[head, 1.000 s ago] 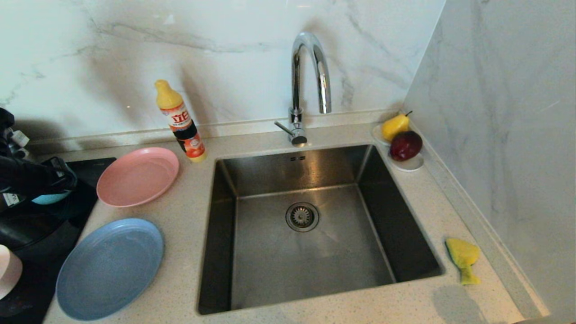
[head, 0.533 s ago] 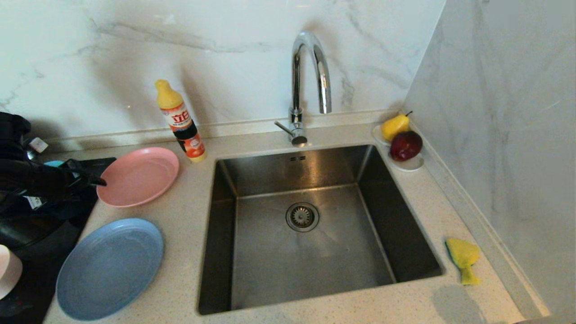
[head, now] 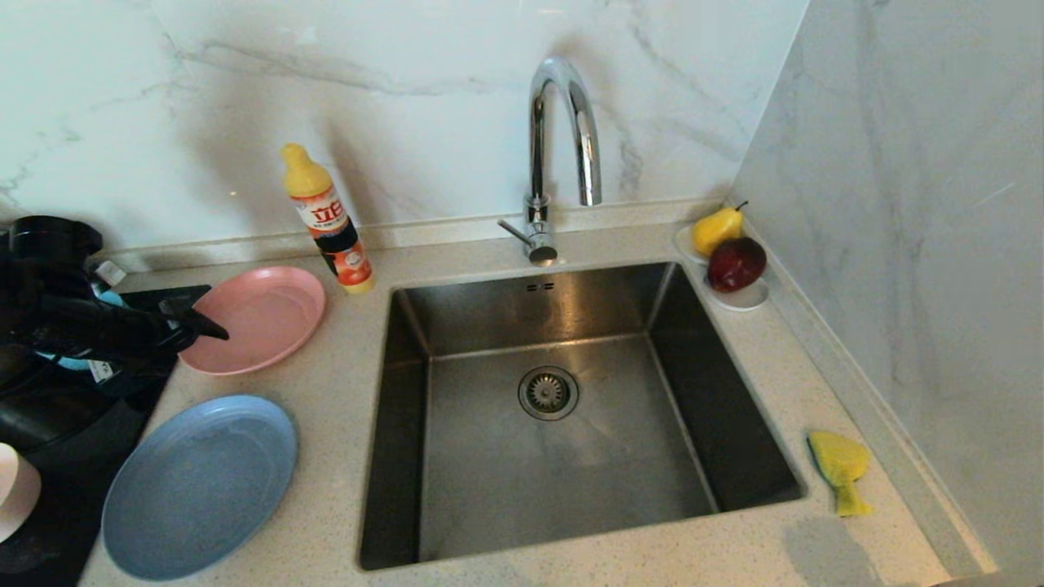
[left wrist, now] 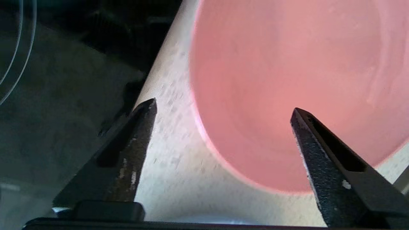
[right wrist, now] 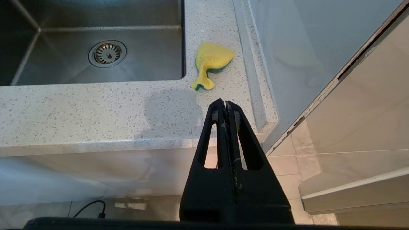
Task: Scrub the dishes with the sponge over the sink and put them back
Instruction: Place the plate on the plate
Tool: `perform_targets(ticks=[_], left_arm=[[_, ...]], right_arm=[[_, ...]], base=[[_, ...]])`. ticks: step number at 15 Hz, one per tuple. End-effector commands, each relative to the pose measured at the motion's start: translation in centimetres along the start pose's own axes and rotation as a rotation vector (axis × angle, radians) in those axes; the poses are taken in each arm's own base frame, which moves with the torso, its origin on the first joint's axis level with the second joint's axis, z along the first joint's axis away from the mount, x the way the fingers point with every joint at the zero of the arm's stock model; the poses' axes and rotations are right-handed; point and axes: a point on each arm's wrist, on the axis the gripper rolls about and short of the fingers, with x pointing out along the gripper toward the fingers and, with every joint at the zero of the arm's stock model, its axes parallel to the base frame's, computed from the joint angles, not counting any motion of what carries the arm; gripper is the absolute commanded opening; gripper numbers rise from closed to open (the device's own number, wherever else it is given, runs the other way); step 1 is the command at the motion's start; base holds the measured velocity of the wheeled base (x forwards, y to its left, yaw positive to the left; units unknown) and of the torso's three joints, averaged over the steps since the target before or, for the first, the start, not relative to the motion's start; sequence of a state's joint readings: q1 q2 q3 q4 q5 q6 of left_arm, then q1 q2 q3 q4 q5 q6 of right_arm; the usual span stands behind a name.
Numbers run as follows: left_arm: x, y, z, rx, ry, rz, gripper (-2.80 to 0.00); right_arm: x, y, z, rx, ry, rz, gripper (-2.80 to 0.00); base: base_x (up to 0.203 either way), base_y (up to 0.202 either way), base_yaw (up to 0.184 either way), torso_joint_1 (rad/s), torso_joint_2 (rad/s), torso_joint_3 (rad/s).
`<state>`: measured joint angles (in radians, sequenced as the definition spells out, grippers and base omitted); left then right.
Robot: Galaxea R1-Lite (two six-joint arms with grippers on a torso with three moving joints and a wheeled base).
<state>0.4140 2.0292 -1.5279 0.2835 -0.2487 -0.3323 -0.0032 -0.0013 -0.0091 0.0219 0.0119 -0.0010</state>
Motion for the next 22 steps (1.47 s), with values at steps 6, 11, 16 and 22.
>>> perform_targets(ticks=[6, 11, 16, 22], left_arm=[[3.0, -1.5, 0.6, -0.019, -0.055, 0.08, 0.0], [2.9, -2.3, 1.2, -0.01, -0.075, 0.066, 0.0], [3.3, -2.5, 1.1, -0.008, -0.068, 0.065, -2.8], [3.9, -2.3, 1.0, -0.012, -0.065, 0.07, -2.8]], right_arm=[[0.0, 0.0, 0.0, -0.001, 0.001, 0.0, -2.8], [0.0, 0.0, 0.0, -0.001, 0.001, 0.0, -2.8], [0.0, 0.0, 0.0, -0.001, 0.001, 0.0, -2.8], [0.0, 0.0, 0.0, -0.001, 0.001, 0.0, -2.8]], base=[[0.0, 0.0, 0.0, 0.0, 0.0, 0.0], [0.0, 0.0, 0.0, 0.0, 0.0, 0.0], [0.0, 0.0, 0.0, 0.0, 0.0, 0.0], [0.0, 0.0, 0.0, 0.0, 0.0, 0.0]])
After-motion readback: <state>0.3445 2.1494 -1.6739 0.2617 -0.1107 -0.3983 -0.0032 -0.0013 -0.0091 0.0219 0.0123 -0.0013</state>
